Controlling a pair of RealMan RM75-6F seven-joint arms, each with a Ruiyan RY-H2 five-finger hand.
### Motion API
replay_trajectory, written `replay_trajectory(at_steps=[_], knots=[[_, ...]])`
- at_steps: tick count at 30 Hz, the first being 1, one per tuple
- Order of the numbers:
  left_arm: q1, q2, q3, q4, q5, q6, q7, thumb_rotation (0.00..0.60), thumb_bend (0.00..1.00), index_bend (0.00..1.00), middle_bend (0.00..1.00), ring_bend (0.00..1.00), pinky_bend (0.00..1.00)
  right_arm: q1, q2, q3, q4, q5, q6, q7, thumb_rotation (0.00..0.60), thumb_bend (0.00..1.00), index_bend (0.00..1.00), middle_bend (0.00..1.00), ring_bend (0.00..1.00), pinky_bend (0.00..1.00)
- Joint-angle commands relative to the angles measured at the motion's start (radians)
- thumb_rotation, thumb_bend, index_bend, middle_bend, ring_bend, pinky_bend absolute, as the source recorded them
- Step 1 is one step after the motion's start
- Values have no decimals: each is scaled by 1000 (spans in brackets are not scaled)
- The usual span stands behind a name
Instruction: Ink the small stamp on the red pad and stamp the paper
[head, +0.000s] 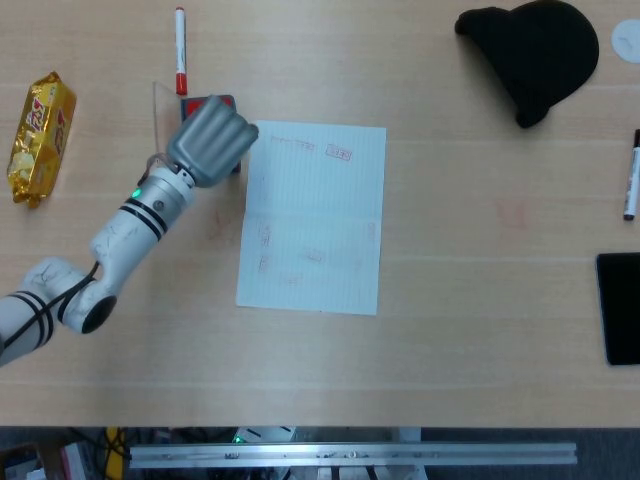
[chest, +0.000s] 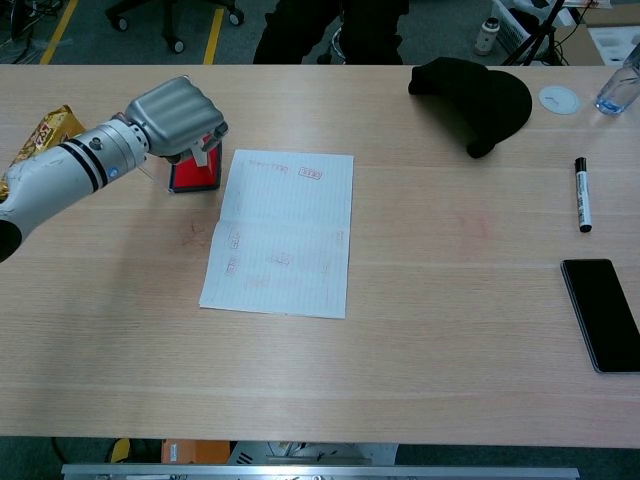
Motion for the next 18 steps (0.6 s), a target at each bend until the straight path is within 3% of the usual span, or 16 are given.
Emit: replay_trajectory(at_steps=[1,10,18], knots=[[14,71,-5,-180,-8,53,133,600,295,647,1000,1000,1000,-2,0,-1,9,-5,5,12,600,53,300,377,341,481],[10,33,-13,-312,-69,72,317,600,295,649,1000,1000,1000,-12,0,-6,34,-7,15,42,600,53,299,377,341,481],[4,-39,-5,-289,-94,81,381,600,295,653,1000,1000,1000,-15,0,-7,43,-5,13,49,600,52,299,377,340,481]])
